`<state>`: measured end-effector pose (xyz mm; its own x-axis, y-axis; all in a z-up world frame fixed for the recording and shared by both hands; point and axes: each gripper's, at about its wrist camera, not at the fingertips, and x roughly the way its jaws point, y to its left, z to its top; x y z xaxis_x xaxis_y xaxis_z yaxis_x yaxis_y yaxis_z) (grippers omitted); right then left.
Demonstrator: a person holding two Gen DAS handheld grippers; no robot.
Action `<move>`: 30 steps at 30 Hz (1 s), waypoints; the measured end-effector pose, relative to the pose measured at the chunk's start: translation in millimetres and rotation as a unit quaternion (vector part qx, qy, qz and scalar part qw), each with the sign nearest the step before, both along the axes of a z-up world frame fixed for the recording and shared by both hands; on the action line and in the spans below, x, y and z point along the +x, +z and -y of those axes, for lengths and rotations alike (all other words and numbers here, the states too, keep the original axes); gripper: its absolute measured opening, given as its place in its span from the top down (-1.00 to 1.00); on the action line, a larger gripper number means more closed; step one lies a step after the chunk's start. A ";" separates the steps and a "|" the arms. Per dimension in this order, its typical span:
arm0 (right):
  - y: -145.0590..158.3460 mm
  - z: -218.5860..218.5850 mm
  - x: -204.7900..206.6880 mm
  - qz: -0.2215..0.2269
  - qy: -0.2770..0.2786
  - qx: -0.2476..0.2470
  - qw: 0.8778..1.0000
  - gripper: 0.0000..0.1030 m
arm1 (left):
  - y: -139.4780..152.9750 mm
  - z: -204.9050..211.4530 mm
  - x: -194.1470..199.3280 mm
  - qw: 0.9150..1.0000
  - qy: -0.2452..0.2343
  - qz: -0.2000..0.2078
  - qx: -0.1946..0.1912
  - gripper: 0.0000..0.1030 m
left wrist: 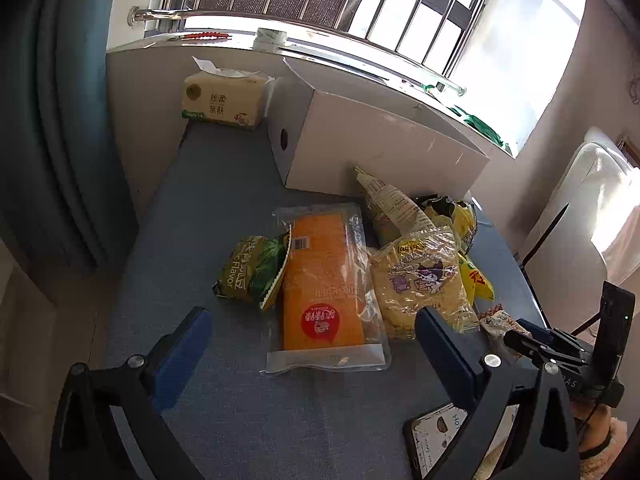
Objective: Organize snacks
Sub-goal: 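Grasp the small cake packet with the right gripper while the left grasps a green garlic bag, then place the cake packet and green garlic bag into the white box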
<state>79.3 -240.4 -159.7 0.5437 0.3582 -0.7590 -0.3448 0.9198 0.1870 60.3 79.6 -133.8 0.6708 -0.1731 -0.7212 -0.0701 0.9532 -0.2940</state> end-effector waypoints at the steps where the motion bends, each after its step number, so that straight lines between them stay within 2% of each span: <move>1: 2.1 3.4 0.8 0.001 -0.004 0.011 1.000 -0.04 | -2.8 -4.6 7.8 1.000 0.000 -0.007 -0.002 -0.99; 5: 7.4 10.6 -1.2 0.006 -0.008 0.033 0.999 -0.04 | -18.4 -27.0 39.1 0.999 0.012 -0.039 -0.031 -0.99; 10: 4.9 12.7 -0.7 0.001 -0.006 0.038 0.999 -0.03 | -33.6 -32.4 64.2 0.996 0.009 -0.082 0.022 -0.99; 14: -0.2 13.7 -1.3 0.000 0.000 0.038 0.999 0.00 | -38.9 -29.3 68.4 0.996 -0.016 -0.078 0.038 -0.95; 15: 0.2 13.7 -2.3 0.005 0.001 0.038 0.999 0.01 | -38.5 -29.6 67.9 0.997 -0.023 -0.070 0.036 -0.89; 16: 0.8 13.2 -2.5 0.006 0.005 0.038 0.999 0.01 | -37.2 -29.6 67.2 0.997 -0.027 -0.063 0.038 -0.54; 17: 1.7 13.1 -2.6 0.008 0.007 0.039 0.999 0.02 | -35.8 -31.0 68.3 0.997 -0.028 -0.059 0.037 0.13; 20: 5.3 14.1 -3.2 0.012 0.008 0.048 0.999 0.05 | -35.0 -34.4 67.3 0.998 -0.026 -0.058 0.029 0.24; 23: 9.5 15.4 -3.4 0.014 0.009 0.053 0.998 0.06 | -24.6 -31.9 56.5 0.999 -0.019 -0.027 0.037 0.29; 26: 13.8 17.7 -2.2 0.015 0.005 0.057 0.998 0.06 | -4.3 -29.6 43.4 1.000 -0.018 0.008 0.023 0.30; 30: 21.7 19.6 0.4 0.023 0.004 0.065 0.998 0.06 | 26.3 -17.5 30.3 0.998 -0.035 0.047 0.033 0.30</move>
<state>79.7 -260.0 -137.9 0.5743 0.4564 -0.6796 -0.3628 0.8861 0.2884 90.6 97.1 -107.5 0.7244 -0.1769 -0.6663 0.0230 0.9722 -0.2332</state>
